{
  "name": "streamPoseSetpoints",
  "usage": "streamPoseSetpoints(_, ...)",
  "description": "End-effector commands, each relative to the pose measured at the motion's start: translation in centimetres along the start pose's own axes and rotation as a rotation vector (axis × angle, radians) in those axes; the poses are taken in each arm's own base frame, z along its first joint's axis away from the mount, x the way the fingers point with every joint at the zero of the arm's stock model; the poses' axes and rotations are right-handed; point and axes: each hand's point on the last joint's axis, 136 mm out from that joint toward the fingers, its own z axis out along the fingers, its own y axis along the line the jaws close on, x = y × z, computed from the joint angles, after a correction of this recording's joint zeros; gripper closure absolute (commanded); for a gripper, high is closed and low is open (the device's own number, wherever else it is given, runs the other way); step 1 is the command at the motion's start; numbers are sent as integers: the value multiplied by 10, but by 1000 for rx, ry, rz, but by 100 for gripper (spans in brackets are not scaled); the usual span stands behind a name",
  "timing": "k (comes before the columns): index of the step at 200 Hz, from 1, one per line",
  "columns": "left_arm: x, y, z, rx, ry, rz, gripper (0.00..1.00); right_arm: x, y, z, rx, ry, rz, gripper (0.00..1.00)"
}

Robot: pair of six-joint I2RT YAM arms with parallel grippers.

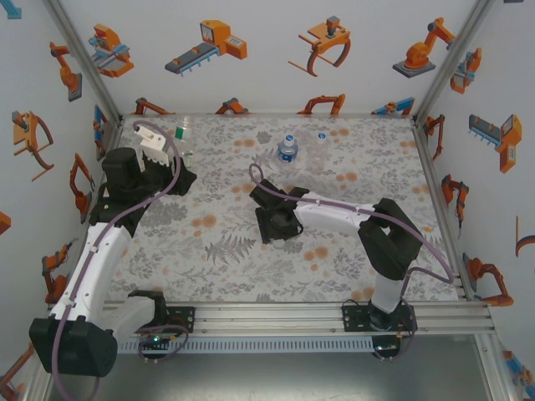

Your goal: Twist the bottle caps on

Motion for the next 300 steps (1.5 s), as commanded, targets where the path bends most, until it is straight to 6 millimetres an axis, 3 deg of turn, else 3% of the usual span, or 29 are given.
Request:
streamPoseSetpoints(1,-11,0,-3,7,-37,-7,99,8,-7,3,39,21,3,44)
streamPoseSetpoints(136,-12,-6,-2,43,-55,-8,99,13,-11,9,59,40,0,44)
streamPoseSetpoints(243,-11,-6,-1,47,-50,-13,98,26,-13,27,44,66,20,46)
streamPoseSetpoints(300,-11,-6,-1,45,-50,-14,98,7,-10,2,47,4,6,46)
